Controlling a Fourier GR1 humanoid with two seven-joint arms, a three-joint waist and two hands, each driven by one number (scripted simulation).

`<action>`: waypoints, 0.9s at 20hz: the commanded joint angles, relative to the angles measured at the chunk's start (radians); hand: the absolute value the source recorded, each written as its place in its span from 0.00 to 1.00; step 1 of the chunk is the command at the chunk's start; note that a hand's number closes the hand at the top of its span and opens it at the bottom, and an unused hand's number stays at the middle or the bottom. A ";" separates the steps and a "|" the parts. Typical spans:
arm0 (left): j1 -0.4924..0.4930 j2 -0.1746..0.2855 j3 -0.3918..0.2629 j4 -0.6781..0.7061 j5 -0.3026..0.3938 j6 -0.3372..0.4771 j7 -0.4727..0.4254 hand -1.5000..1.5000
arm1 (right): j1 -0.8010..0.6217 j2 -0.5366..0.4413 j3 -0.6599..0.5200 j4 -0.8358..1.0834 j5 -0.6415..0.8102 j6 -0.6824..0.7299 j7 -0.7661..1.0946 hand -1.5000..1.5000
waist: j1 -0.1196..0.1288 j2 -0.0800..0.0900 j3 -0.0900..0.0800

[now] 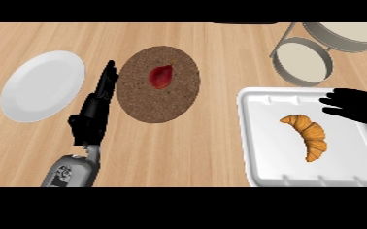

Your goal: Pick the croissant from the tray and place it in the tiered basket

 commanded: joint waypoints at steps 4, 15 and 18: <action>0.031 -0.022 -0.017 -0.043 -0.029 0.012 0.020 0.50 | -0.156 0.075 0.075 0.231 0.067 0.005 -0.174 0.00 | 0.000 -0.002 -0.001; 0.083 -0.026 -0.007 -0.077 -0.056 0.000 0.017 0.50 | -0.152 0.078 0.107 0.235 0.082 0.015 -0.183 0.00 | -0.018 -0.008 -0.002; 0.047 -0.026 0.024 -0.058 -0.047 -0.009 0.038 0.50 | -0.159 0.130 0.128 0.204 0.106 0.023 -0.122 0.00 | -0.020 -0.007 -0.002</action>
